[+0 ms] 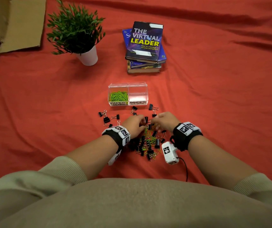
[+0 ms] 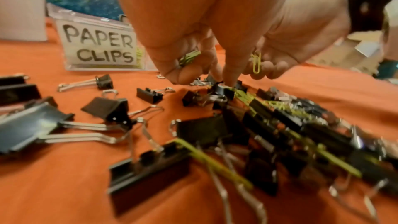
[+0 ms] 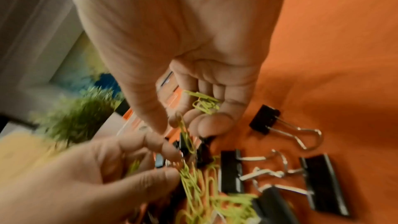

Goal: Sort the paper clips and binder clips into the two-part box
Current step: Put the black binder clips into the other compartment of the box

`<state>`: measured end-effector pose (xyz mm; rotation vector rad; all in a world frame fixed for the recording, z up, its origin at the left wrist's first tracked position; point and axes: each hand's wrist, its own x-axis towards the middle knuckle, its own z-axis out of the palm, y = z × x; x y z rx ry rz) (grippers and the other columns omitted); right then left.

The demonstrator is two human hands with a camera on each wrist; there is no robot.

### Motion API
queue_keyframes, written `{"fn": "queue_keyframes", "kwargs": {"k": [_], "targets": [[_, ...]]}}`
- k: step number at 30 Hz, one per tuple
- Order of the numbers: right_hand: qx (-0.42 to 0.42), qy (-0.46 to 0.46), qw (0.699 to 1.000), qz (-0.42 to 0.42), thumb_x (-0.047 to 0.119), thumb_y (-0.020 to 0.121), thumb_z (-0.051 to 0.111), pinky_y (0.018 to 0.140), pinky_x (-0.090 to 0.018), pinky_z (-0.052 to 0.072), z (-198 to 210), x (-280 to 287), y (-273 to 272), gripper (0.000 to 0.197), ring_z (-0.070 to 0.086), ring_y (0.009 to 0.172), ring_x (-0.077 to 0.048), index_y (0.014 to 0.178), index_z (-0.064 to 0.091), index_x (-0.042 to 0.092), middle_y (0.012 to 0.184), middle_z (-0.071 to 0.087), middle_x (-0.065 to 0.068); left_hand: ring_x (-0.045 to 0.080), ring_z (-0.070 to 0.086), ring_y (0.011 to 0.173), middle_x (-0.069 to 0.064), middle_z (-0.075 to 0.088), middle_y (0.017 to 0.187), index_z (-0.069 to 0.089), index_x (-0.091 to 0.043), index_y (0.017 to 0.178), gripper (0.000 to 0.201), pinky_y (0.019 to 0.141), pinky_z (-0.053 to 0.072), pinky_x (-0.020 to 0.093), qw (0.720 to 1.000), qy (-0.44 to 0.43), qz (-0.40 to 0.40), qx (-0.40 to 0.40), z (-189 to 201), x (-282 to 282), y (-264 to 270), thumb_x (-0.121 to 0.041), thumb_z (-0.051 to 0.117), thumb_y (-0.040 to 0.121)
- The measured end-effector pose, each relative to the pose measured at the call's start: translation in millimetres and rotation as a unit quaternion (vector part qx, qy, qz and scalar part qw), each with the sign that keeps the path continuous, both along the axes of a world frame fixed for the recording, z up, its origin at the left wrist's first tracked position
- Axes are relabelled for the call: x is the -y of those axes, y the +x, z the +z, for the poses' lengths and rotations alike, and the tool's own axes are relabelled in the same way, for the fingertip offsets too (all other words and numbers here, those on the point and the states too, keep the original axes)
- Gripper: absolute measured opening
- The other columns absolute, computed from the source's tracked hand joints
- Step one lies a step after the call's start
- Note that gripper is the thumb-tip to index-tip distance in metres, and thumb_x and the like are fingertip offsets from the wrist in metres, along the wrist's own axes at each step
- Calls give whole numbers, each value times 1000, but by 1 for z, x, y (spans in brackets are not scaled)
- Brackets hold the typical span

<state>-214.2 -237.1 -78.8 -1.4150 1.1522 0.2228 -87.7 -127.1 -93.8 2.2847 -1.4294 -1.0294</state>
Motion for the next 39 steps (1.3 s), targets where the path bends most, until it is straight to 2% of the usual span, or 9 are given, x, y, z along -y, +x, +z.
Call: {"fn": "queue_keyframes", "kwargs": {"k": [3, 8, 14, 18, 21, 24, 32, 35, 39], "targets": [[-43, -111, 987, 112, 11, 78, 72, 40, -19, 43, -5, -10, 6, 15, 55, 43, -8, 70, 59, 14, 59, 60, 1, 25, 56, 103, 6, 61, 111, 58, -14, 107, 23, 84, 45, 34, 997, 9, -42, 57, -3, -1, 4, -28, 59, 89], [-80, -205, 965, 144, 5, 78, 67, 69, -30, 54, -13, -6, 15, 21, 64, 74, -19, 68, 57, 21, 78, 64, -1, 28, 57, 103, 9, 58, 111, 55, -12, 107, 22, 82, 47, 37, 992, 46, -70, 94, -2, -7, 7, -23, 55, 87], [-64, -217, 970, 85, 10, 79, 69, 72, -32, 52, -9, 13, 4, 7, 59, 76, -15, 84, 64, 8, 83, 64, -1, 28, 58, 100, 7, 59, 110, 53, -14, 104, 21, 74, 46, 34, 992, 34, -71, 94, -1, -14, 14, -20, 56, 83], [-96, -239, 952, 168, 11, 79, 64, 64, -28, 52, -9, 3, 2, 3, 63, 74, -18, 81, 64, 8, 84, 68, -6, 29, 57, 104, 8, 56, 114, 51, -14, 113, 30, 80, 49, 37, 988, 24, -105, 111, -3, -12, 10, -24, 57, 86], [-158, -288, 911, 250, 25, 80, 67, 66, -30, 48, -11, -10, 4, 26, 62, 86, -25, 93, 62, 3, 98, 63, -13, 30, 56, 106, 10, 55, 116, 51, -11, 113, 27, 82, 48, 39, 982, 20, -139, 126, -4, -10, 7, -23, 56, 89], [-182, -327, 896, 239, 34, 83, 65, 89, -36, 50, -17, -17, 7, 48, 55, 106, -31, 114, 52, 0, 116, 54, -18, 31, 56, 107, 11, 54, 116, 50, -9, 112, 25, 86, 50, 42, 979, 25, -150, 135, -5, -10, 4, -22, 54, 90], [-49, -331, 906, 261, 17, 86, 53, 89, -33, 45, -19, -45, 9, 25, 53, 105, -28, 106, 58, 2, 113, 52, -13, 26, 53, 88, 9, 50, 102, 52, -8, 98, 14, 77, 43, 34, 997, -17, -61, 48, -3, -19, 17, -18, 49, 89], [-44, -339, 891, 299, 26, 86, 61, 88, -32, 45, -19, -50, 10, 32, 53, 104, -26, 108, 56, 3, 112, 51, -12, 20, 48, 76, 5, 46, 95, 50, -10, 92, 7, 69, 40, 30, 999, -52, -1, 16, 6, -22, 28, -17, 48, 89], [-47, -346, 883, 313, 13, 86, 61, 85, -31, 46, -17, -58, 16, 24, 57, 102, -28, 108, 57, 4, 112, 55, -12, 17, 48, 66, 3, 55, 83, 51, -10, 88, 5, 58, 40, 26, 991, -96, 92, -11, 21, -18, 44, -14, 47, 90]]}}
